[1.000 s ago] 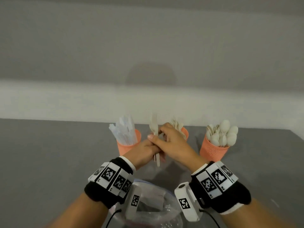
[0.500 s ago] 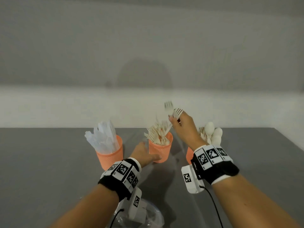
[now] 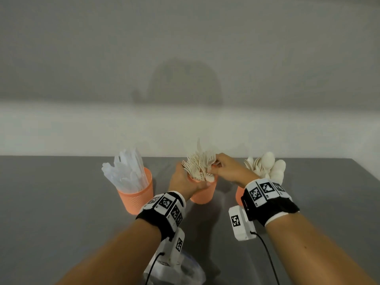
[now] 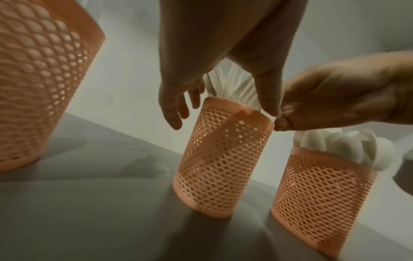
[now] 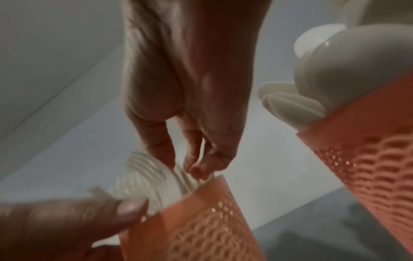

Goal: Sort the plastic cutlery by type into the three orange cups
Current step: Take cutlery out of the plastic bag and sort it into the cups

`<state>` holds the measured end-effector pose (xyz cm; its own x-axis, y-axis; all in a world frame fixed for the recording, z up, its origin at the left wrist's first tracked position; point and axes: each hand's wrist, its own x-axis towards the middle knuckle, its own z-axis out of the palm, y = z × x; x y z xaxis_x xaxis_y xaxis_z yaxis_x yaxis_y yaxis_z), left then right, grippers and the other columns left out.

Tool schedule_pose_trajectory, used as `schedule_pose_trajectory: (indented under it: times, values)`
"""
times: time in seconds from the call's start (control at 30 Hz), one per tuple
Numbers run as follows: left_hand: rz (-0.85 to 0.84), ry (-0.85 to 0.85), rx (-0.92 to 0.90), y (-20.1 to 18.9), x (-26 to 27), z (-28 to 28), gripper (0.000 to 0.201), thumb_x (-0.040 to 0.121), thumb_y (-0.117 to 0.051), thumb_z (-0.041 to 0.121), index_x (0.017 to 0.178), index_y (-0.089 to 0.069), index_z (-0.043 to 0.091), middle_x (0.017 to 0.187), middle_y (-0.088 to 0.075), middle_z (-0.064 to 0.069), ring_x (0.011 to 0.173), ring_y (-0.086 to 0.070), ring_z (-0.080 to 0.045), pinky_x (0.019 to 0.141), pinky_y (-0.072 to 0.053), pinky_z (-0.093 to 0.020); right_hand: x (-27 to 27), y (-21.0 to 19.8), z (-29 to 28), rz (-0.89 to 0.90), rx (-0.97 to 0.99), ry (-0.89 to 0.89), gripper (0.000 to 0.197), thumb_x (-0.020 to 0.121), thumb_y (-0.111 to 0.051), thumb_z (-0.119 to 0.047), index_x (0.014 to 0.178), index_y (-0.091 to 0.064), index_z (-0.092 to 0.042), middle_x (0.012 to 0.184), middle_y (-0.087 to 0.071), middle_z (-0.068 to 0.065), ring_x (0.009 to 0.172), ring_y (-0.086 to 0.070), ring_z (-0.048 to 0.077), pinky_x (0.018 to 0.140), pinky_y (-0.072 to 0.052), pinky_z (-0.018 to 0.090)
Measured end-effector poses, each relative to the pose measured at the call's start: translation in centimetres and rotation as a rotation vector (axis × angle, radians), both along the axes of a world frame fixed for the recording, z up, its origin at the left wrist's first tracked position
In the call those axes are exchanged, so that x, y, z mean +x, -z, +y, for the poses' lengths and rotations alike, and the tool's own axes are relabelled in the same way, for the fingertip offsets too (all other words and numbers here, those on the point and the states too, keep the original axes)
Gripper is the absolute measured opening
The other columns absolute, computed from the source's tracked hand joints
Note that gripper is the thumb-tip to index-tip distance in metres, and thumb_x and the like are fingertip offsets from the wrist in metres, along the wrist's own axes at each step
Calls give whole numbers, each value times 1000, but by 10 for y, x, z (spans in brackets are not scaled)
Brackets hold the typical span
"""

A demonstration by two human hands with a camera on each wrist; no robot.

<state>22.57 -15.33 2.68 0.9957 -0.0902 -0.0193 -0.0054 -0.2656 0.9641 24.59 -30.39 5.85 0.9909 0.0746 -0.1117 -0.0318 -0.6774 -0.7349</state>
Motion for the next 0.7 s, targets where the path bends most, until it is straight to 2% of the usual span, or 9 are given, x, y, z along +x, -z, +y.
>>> schedule_pose_trajectory:
  times: [0.07,0.13,0.2,0.27,0.33,0.43,0.57,0.63,0.7]
  values:
    - [-17,1,-19,-2,2,1,71,64,-83,11,122,-41,10,107,-55,3,99,-51,-11,77,-41,-12,1,-3,-2,13,0,-43,8,86,-56,-6,84,-60,-12,85,-57,0,84,-55,16,79,-47,29]
    - [-28,6,-23,-5,4,2,70,65,-81,7,123,-42,9,103,-55,5,95,-51,-8,66,-40,-4,4,0,-3,14,-127,-74,13,87,-51,-2,84,-62,4,83,-55,3,80,-52,17,63,-38,20]
    - [-18,12,-35,-6,4,3,70,66,-80,5,123,-41,8,97,-54,8,90,-52,-4,62,-41,0,10,2,-6,-89,-157,35,19,86,-47,1,88,-66,2,90,-56,1,84,-52,15,57,-33,15]
    - [-9,19,-45,-6,4,5,73,66,-80,4,126,-39,7,101,-53,6,92,-51,-5,61,-39,5,18,-1,-7,-235,-69,203,24,87,-44,2,91,-67,-4,99,-56,3,88,-51,14,63,-34,14]
    - [0,51,-52,-7,3,5,79,67,-79,4,132,-34,8,109,-50,4,103,-49,-9,60,-37,7,29,-4,-6,-244,-8,223,24,89,-44,-2,99,-65,-6,112,-51,8,101,-51,19,81,-33,15]
    - [35,91,-67,-8,2,1,87,71,-75,0,140,-23,8,112,-46,4,106,-42,-7,65,-35,6,37,-5,5,-181,108,141,34,88,-48,-7,120,-51,-15,126,-46,4,122,-42,21,95,-35,27]
    - [40,81,-47,-4,5,-2,89,71,-76,4,142,-22,9,128,-51,-3,106,-41,-4,79,-32,-7,37,-6,18,-158,82,-84,46,86,-61,-33,129,-44,-33,124,-44,-1,115,-38,11,97,-35,31]
    - [42,60,-33,-2,7,-1,88,70,-78,8,141,-25,12,133,-51,-5,106,-43,-5,81,-33,-10,39,-6,20,-146,-10,-123,35,85,-62,-35,119,-54,-29,115,-47,1,104,-44,11,91,-36,27]
    - [36,33,-17,-1,8,1,89,69,-79,13,140,-26,13,135,-49,-6,110,-44,-8,86,-34,-15,39,-5,19,-204,86,-15,15,87,-60,-24,98,-60,-16,100,-53,2,91,-52,14,81,-41,26]
